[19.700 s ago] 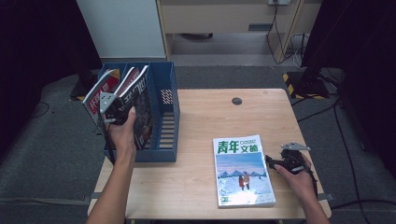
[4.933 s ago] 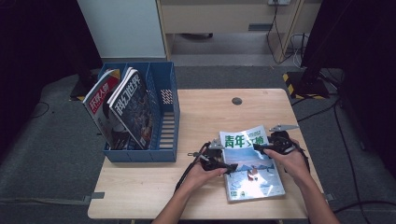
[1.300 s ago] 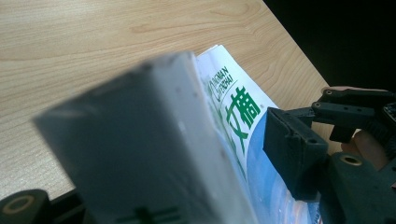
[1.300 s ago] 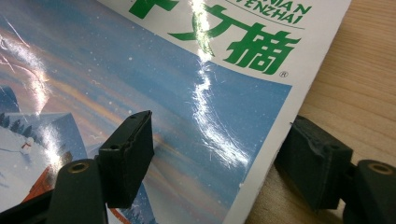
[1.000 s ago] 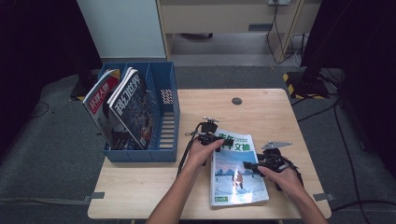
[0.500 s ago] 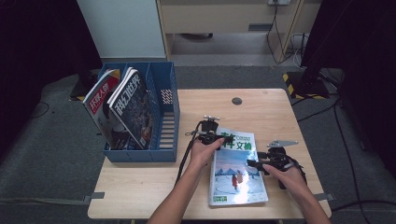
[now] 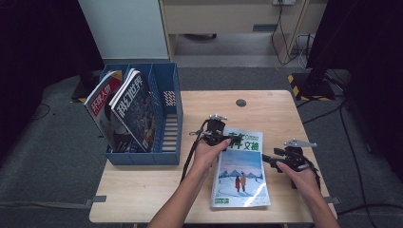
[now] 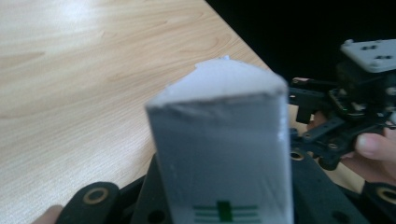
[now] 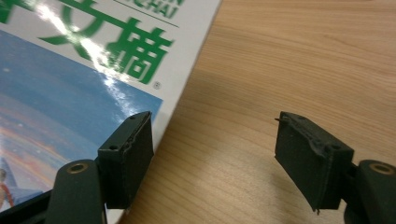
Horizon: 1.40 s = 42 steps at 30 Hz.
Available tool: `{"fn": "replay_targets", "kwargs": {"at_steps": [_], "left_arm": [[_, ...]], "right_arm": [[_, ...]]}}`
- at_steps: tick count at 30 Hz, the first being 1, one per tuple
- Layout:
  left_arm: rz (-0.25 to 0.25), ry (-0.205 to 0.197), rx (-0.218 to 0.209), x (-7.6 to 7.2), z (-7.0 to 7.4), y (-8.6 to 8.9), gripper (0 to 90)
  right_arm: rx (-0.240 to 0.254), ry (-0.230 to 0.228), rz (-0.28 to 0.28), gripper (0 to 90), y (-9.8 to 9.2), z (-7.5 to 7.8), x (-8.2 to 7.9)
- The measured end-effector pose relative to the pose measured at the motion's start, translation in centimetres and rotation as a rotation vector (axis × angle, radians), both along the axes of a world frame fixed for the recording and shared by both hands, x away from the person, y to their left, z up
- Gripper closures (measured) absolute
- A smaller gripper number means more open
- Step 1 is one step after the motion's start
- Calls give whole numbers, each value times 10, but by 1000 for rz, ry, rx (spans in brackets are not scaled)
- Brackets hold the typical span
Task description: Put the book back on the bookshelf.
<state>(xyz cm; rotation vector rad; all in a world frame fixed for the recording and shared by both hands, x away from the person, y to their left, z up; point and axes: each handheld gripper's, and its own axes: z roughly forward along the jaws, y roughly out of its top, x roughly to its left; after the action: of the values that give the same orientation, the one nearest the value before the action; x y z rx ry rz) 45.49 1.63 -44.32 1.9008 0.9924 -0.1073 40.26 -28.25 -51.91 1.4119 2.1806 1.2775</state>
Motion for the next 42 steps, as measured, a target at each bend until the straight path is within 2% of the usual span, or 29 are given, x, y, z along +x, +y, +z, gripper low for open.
{"fn": "replay_targets", "kwargs": {"at_steps": [5,13,19,32,42], "left_arm": [[-12,-38,0,-2,12,1,729],[-11,-76,-15,-3,21,7,732],[-19,-126,-30,-8,31,10,732],[-12,-225,-36,-14,61,14,734],[-4,-256,-61,-12,74,20,734]], "right_arm": [[-20,-6,-23,281,-2,0,0],[-47,2,-24,282,-2,-2,1],[-55,1,-29,283,-2,-2,1],[-58,-9,-50,283,-4,-3,1],[-89,-9,-61,269,-4,-6,2]]}}
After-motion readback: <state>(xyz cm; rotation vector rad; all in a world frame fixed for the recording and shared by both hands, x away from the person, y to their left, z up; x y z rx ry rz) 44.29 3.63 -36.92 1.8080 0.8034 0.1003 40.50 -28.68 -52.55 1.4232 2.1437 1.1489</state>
